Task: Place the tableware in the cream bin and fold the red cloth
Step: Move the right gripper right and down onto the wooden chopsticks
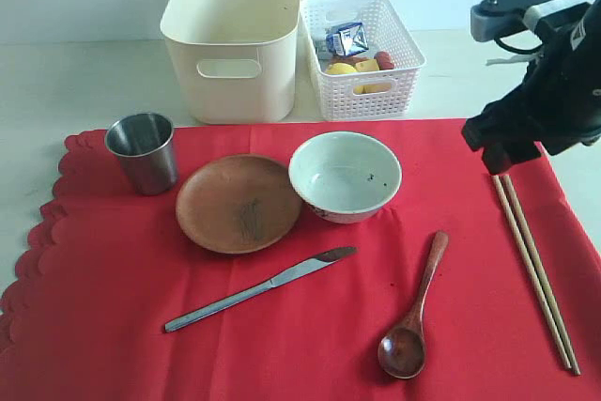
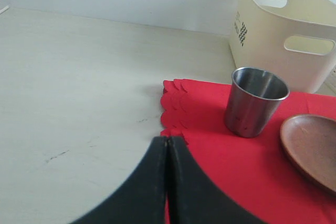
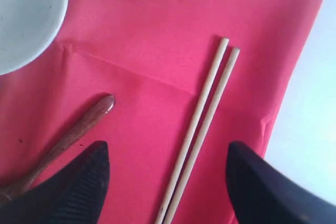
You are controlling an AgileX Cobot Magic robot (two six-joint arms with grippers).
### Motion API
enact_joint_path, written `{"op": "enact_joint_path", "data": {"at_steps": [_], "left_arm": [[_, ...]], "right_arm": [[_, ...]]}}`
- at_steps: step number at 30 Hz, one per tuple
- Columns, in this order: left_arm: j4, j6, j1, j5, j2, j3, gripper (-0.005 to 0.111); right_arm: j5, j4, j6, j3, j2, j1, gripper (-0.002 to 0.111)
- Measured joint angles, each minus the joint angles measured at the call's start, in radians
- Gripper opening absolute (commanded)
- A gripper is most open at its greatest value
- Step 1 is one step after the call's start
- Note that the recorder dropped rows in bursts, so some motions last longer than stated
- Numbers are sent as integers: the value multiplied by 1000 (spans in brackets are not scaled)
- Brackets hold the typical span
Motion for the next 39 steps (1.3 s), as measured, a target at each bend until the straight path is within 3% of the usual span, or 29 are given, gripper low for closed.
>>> {"op": "enact_joint_path", "data": {"at_steps": [11,23,39], "left_arm": [[0,0,0,0,0,0,0],[0,0,0,0,0,0,0],[0,0,0,0,0,0,0]], "right_arm": [[-27,8,18,46,67,-97,57],[-52,28,18,50,214,-103,48],[-145,84,-1,52,338,-167,48]]}}
